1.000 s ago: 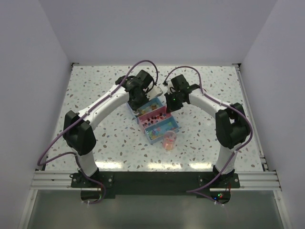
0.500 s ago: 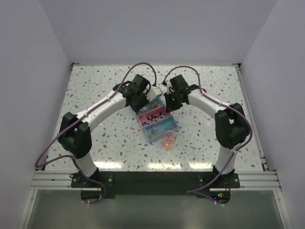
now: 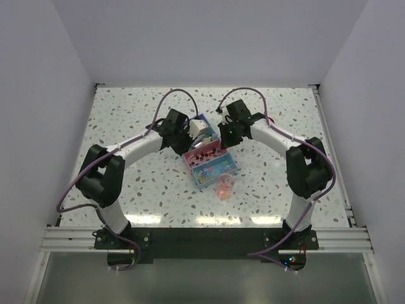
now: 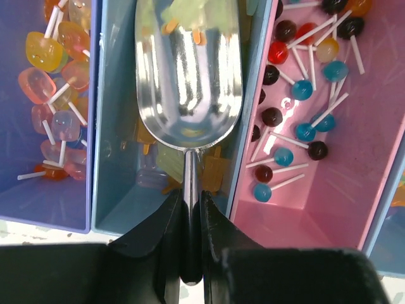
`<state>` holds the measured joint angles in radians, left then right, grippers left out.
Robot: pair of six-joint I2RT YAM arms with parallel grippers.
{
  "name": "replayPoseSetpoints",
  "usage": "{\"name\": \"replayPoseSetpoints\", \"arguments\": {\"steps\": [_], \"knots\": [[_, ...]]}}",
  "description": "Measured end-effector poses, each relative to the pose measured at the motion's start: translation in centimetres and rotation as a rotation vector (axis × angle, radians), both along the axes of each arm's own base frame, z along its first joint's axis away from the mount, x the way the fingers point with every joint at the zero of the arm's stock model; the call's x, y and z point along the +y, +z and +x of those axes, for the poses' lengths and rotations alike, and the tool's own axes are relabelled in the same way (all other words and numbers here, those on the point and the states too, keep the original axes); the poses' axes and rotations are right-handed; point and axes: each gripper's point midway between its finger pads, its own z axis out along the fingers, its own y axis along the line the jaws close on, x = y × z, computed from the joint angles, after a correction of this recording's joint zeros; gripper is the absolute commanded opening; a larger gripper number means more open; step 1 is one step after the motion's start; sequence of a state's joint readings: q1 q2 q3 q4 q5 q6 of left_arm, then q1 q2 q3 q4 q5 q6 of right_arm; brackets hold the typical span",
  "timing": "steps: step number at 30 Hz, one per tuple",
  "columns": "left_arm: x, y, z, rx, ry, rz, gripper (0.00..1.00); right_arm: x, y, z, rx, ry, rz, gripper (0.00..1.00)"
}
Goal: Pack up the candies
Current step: Scoop the fake candies from the storage box.
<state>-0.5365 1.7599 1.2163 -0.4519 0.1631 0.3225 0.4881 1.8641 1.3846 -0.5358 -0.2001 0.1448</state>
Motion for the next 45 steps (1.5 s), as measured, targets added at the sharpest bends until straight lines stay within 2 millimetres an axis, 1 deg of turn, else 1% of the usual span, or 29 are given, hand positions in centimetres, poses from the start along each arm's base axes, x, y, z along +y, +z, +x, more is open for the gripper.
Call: {"name": "replayPoseSetpoints", "arguments": {"steps": [12,21,27,36,39,40,44,45], "knots": [[0.0,0.4,0.1,-0.074,0.002,-0.196,0.0,-0.1,0.0,0.1,-0.012,0.002,-0.003,0.0],[1.8,1.2,-1.6,-0.103,-0.007,-0.269,0.0,0.5,0.0,-0.2,-0.028,0.045,-0.012,0.0],[2.2,1.5,-1.8,-0.112,-0.009,-0.303,0.0,0.6,0.0,-0.2,-0.034,0.053,-0.018,0.0],[3.2,2.9,-2.4,-0.138,-0.016,-0.37,0.0,0.4,0.1,-0.1,-0.041,0.052,-0.035,0.0],[3.3,3.2,-2.7,-0.149,-0.022,-0.387,0.0,0.4,0.1,-0.1,-0.042,0.052,-0.038,0.06],[3.4,3.3,-2.8,-0.151,-0.024,-0.391,0.0,0.4,0.1,-0.1,-0.042,0.052,-0.038,0.12],[3.5,3.7,-3.1,-0.168,-0.03,-0.406,0.0,0.4,-0.1,0.0,-0.04,0.05,-0.042,0.21],[3.6,3.7,-3.2,-0.172,-0.031,-0.409,0.0,0.3,-0.2,0.0,-0.039,0.049,-0.047,0.26]]}}
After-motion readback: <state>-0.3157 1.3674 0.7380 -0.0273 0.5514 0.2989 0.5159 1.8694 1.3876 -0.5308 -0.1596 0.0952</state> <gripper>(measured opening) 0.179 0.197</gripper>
